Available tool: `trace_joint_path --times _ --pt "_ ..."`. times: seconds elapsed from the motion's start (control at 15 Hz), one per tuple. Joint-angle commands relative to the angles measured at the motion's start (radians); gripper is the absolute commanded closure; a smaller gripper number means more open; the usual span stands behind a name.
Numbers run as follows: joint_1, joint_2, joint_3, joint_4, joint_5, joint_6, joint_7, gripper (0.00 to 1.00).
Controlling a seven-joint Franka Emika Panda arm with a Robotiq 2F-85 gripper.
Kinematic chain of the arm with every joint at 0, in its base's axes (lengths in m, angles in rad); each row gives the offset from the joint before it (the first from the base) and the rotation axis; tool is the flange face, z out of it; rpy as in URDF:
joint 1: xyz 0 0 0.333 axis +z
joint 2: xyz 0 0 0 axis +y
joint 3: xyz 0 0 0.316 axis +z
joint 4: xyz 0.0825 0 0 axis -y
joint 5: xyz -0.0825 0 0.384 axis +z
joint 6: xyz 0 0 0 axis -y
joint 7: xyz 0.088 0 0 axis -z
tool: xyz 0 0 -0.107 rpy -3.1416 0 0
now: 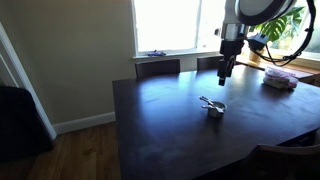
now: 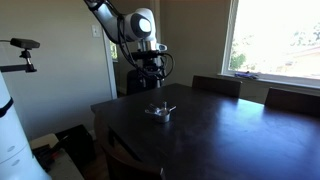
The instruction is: Separate the measuring cups from each other
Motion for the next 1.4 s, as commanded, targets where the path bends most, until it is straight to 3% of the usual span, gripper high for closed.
trace_joint_path --times 0.0,0.27,0.33,0.67,1.33 --pt "-0.015 0.133 -0.008 0.110 -0.016 -0.005 -0.130 0.00" --pt "-0.017 0.245 -0.004 0.204 -0.037 -0.005 -0.168 0.00" --pt "-0.020 0.208 0.002 0.160 -0.010 -0.001 -0.149 0.00" --pt "-0.020 0.237 0.004 0.179 -0.011 -0.002 -0.149 0.00" --pt "-0.046 0.467 0.050 0.392 0.008 -0.029 -0.306 0.00"
